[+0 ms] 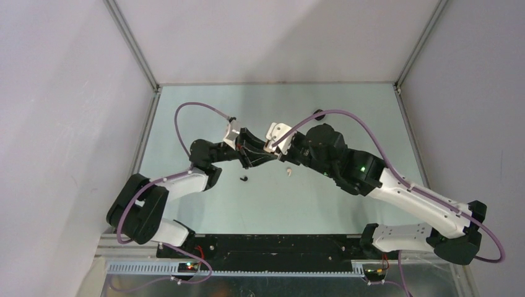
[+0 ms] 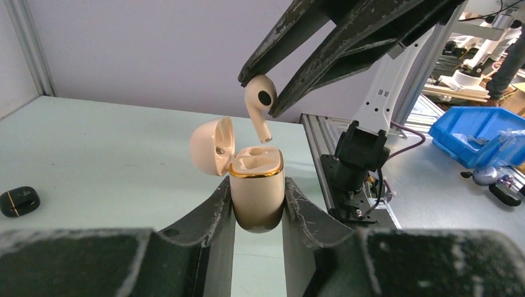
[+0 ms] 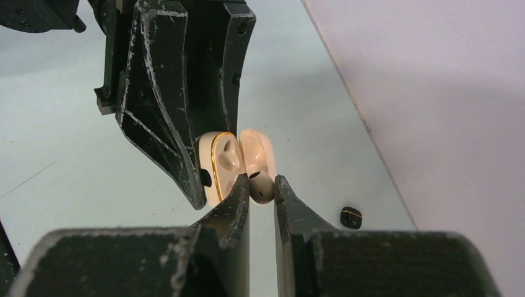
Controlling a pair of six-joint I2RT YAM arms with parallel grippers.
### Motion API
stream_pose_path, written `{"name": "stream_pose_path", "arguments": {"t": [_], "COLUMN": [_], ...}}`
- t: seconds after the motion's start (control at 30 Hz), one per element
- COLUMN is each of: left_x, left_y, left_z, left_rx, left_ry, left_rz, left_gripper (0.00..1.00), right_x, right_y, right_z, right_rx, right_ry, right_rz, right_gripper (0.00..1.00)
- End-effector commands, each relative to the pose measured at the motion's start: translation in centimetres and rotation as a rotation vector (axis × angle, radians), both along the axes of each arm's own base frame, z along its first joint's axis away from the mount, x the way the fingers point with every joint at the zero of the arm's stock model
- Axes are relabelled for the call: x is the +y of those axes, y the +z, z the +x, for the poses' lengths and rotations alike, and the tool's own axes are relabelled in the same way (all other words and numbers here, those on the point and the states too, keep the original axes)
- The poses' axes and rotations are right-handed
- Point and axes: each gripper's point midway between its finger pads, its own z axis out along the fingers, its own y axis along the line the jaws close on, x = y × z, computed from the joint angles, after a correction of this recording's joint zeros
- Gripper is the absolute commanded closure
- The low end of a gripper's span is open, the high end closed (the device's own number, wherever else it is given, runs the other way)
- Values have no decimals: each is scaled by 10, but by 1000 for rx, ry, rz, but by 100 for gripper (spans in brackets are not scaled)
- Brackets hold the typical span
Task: Insert the wireless bluetooth earbuds into the charging case
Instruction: Place the earbud in the charging case.
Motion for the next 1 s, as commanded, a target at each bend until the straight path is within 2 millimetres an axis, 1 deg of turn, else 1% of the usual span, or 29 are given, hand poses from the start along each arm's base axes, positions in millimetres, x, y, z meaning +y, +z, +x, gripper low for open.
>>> {"name": "stream_pose_path", "arguments": {"t": [0.0, 0.1, 0.33, 0.47, 0.77, 0.97], "left_x": [-1, -2, -3, -3, 1, 2], "left_y": [9, 12, 12, 16, 20, 19], "left_z": [-1, -3, 0, -1, -2, -3], "left_rx": [-44, -34, 13, 29, 22, 9], "left_ry": [-5, -14, -23, -35, -32, -37], "left_rz": [-28, -33, -38, -49, -63, -59], "left_gripper": [100, 100, 100, 100, 100, 100], "right_x": [1, 0, 1, 3, -2, -4], "right_y": [18, 13, 10, 1, 3, 5], "right_z": [10, 10, 4, 1, 0, 4], "right_rx": [-73, -83, -81, -84, -104, -121], "right_ry": [-62, -69, -40, -23, -33, -57], "right_rz": [38, 22, 12, -8, -5, -4], "right_gripper": [89, 89, 89, 89, 89, 89]}}
